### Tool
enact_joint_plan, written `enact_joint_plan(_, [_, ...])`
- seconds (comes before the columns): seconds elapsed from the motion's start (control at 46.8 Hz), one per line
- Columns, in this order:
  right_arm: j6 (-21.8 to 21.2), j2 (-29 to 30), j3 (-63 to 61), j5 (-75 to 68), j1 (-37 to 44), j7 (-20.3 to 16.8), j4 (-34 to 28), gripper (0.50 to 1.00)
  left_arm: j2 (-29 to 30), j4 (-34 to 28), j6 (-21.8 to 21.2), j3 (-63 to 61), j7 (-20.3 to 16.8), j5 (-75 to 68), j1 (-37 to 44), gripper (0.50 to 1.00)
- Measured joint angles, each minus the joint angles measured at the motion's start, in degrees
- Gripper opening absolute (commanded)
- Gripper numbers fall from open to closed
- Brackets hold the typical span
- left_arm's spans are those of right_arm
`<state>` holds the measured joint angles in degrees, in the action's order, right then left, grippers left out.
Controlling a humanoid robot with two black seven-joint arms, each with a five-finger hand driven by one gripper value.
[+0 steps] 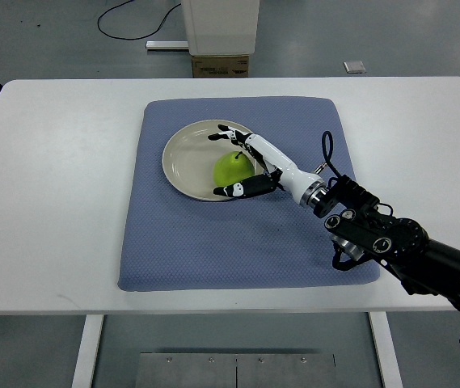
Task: Place pear on plate with right hand
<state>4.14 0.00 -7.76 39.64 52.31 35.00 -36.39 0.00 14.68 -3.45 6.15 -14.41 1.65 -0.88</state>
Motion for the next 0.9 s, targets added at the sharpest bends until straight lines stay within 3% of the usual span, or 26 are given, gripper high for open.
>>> enact_joint_plan(0.47, [-0.4, 0.0, -0.61, -1.08, 1.09, 0.0, 0.89, 0.998, 0.0, 0.0, 0.01, 0.0, 0.0, -0.01, 0.0, 1.0])
enact_joint_plan(0.641, [-2.35, -0.03, -1.81, -1.49, 1.39, 0.0, 0.58, 0.998, 0.0, 0.0, 0.01, 0.0, 0.0, -0.02, 0.0, 1.0])
enact_joint_plan(0.898, [-4.72, -5.87, -5.83, -1.5, 0.93, 0.02, -0.27, 1.0, 0.0, 0.0, -0.01, 0.0, 0.0, -0.06, -0.01, 1.0])
